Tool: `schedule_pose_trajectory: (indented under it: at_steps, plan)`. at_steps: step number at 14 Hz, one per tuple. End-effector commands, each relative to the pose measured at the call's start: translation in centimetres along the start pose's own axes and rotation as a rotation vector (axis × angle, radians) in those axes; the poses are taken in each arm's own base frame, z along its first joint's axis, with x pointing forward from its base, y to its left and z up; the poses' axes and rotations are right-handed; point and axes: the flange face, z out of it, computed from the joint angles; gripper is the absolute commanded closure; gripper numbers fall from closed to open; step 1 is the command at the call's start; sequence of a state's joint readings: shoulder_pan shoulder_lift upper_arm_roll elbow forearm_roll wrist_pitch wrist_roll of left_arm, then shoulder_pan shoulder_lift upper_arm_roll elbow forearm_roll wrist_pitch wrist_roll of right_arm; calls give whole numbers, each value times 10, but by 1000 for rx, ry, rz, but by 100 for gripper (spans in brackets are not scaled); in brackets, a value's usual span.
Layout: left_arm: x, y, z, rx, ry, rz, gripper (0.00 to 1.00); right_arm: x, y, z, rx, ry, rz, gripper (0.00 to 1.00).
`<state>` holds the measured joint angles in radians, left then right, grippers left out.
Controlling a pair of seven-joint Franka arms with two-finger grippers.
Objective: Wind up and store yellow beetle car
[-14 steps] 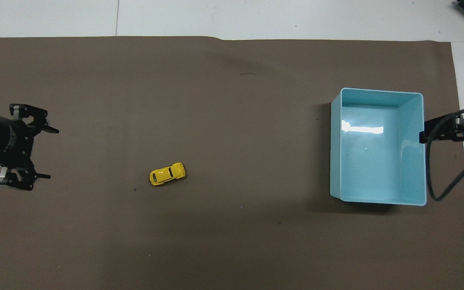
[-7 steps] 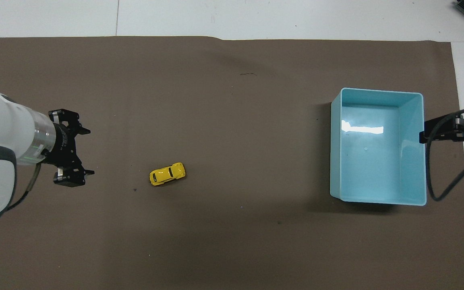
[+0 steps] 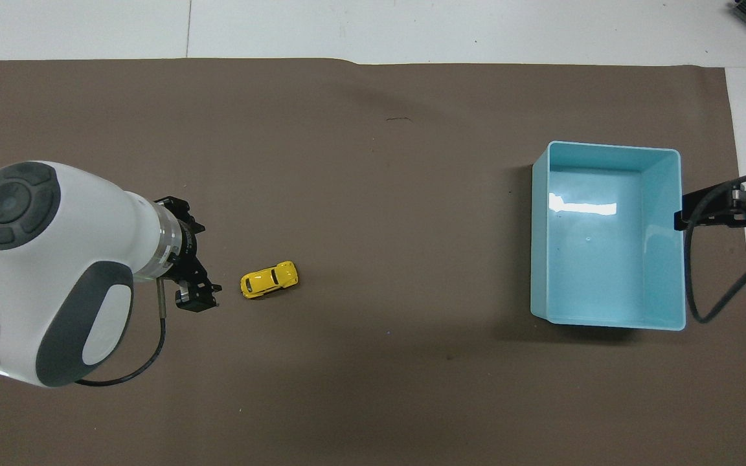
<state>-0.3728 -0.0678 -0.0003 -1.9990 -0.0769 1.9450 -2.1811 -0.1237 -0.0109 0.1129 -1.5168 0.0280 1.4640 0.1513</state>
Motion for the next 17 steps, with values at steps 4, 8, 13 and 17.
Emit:
schedule_pose_trajectory:
  at_steps: [4,8,13,17]
  plan:
    - [-26,-11,58,35,18,-21,0,-4,2,-2,17,0,-15,0]
    - [-34,-11,100,26,19,-72,0,-4,1,-2,17,0,-17,0]
    - [-28,-25,143,8,16,-63,0,-4,1,-2,16,-2,-17,0]
    - [-22,-28,157,-9,5,-70,0,-4,2,-2,17,0,-15,0]
